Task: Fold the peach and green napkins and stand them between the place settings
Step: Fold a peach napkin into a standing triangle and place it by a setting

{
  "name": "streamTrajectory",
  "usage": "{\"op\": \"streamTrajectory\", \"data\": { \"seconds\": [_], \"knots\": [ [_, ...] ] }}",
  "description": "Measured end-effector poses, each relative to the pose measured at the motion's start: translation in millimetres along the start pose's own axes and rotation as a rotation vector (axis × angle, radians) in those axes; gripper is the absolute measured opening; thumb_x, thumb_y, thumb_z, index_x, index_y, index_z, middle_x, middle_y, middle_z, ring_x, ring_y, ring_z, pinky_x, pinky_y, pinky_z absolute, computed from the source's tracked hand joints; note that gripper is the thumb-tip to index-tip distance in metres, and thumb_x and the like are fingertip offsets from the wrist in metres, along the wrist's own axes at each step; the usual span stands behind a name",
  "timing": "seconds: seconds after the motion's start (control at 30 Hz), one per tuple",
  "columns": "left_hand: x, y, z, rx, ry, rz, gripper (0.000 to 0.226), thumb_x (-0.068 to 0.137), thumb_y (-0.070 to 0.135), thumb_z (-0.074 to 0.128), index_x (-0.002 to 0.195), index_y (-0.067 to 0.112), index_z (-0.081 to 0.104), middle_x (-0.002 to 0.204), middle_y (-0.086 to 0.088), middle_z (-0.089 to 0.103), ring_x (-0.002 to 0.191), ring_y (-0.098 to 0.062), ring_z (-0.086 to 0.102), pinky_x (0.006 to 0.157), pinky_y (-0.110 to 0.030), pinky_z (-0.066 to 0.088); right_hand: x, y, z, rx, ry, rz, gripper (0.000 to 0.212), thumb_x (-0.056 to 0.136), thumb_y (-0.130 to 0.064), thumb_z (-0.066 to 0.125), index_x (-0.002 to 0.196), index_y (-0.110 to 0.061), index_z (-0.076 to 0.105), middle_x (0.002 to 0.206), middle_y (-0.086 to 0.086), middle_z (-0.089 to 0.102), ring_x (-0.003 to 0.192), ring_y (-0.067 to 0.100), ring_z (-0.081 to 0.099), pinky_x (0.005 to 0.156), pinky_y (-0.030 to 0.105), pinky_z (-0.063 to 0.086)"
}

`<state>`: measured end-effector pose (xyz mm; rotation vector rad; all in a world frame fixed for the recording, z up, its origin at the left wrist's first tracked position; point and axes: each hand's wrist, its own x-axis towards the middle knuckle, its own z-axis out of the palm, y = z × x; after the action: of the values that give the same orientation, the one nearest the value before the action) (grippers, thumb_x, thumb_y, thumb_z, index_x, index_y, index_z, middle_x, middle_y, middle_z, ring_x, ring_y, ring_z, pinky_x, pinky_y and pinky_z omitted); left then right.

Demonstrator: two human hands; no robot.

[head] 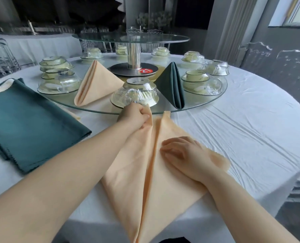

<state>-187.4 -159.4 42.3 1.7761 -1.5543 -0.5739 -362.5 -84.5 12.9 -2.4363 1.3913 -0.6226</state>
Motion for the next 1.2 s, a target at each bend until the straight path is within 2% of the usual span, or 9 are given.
{"op": "streamTrajectory", "data": {
  "seconds": [0.2,0.27,0.4,0.57,0.63,0.73,0.83,1.0,1.2],
  "knots": [
    [3,-8,12,-0.059,-0.012,0.030,0.021,0.088,0.009,0.056,0.069,0.016,0.053,0.068,-0.003,0.061,0.056,-0.016,0.060,0.055,-0.021,0.046,0,-1,-1,0.005,0.010,-0.018,0.028,0.086,-0.039,0.048,0.107,-0.031,0.064,0.120,-0.021,0.055,0.119,0.006,0.039,0.097,0.019,0.025],
    [1,-4,16,-0.092,-0.016,0.033,0.007,0.088,0.009,0.056,0.090,0.009,0.062,0.079,-0.008,0.063,0.068,-0.024,0.063,0.069,-0.028,0.050,0,-1,-1,-0.011,0.005,-0.011,0.022,0.089,-0.032,0.052,0.108,-0.031,0.064,0.121,-0.021,0.054,0.119,0.005,0.038,0.097,0.018,0.024],
    [-7,4,12,-0.070,-0.064,0.076,0.038,0.088,0.008,0.051,0.126,0.011,0.051,0.100,-0.004,0.063,0.102,-0.027,0.060,0.087,-0.029,0.045,0,-2,-1,-0.015,-0.002,0.002,0.022,0.089,-0.028,0.053,0.107,-0.029,0.064,0.121,-0.020,0.055,0.119,0.005,0.039,0.100,0.021,0.025],
    [-43,-2,-22,0.073,-0.140,0.263,0.033,0.093,0.011,0.045,0.124,0.014,0.056,0.127,-0.002,0.056,0.120,-0.017,0.049,0.092,-0.018,0.034,1,-4,-3,0.035,-0.030,0.036,0.018,0.088,-0.025,0.055,0.102,-0.026,0.066,0.119,-0.017,0.057,0.119,0.008,0.041,0.105,0.028,0.027],
    [-74,-16,-35,0.110,-0.207,0.340,0.034,0.095,0.026,0.043,0.125,0.015,0.055,0.131,0.002,0.052,0.125,-0.012,0.044,0.091,-0.010,0.027,2,-4,-3,0.060,-0.034,0.051,0.016,0.087,-0.023,0.056,0.099,-0.024,0.067,0.116,-0.016,0.059,0.118,0.009,0.042,0.105,0.033,0.029],
    [-120,-37,-35,0.297,-0.316,0.410,0.094,0.065,0.074,0.007,0.139,0.024,0.036,0.147,0.009,0.032,0.135,-0.004,0.024,0.101,-0.009,0.010,9,-6,-5,0.110,-0.046,0.107,0.015,0.087,-0.024,0.057,0.095,-0.020,0.068,0.110,-0.010,0.063,0.113,0.016,0.048,0.102,0.034,0.034],
    [-138,-49,-25,0.500,-0.363,0.384,0.132,0.031,0.083,-0.036,0.145,0.034,0.009,0.153,0.017,0.005,0.139,0.002,0.000,0.099,-0.008,-0.009,25,-17,-9,0.062,-0.044,0.252,0.017,0.088,-0.032,0.054,0.087,-0.017,0.064,0.096,0.002,0.064,0.107,0.024,0.051,0.087,0.029,0.034],
    [-140,-50,-22,0.611,-0.352,0.418,0.122,0.036,0.078,-0.033,0.146,0.033,-0.004,0.154,0.016,-0.007,0.139,0.001,-0.010,0.106,-0.017,-0.012,45,-36,-1,-0.324,-0.156,0.394,0.040,0.089,-0.046,0.042,0.101,-0.012,0.060,0.101,0.006,0.059,0.113,0.025,0.042,0.093,0.035,0.025],
    [-142,-46,-22,0.602,-0.364,0.421,0.118,0.040,0.075,-0.032,0.146,0.031,-0.003,0.154,0.015,-0.007,0.139,0.000,-0.011,0.108,-0.021,-0.011,50,-45,2,-0.424,-0.154,0.359,0.028,0.088,-0.039,0.040,0.079,-0.014,0.049,0.082,0.002,0.050,0.101,0.024,0.045,0.090,0.035,0.024]
  ]
}}
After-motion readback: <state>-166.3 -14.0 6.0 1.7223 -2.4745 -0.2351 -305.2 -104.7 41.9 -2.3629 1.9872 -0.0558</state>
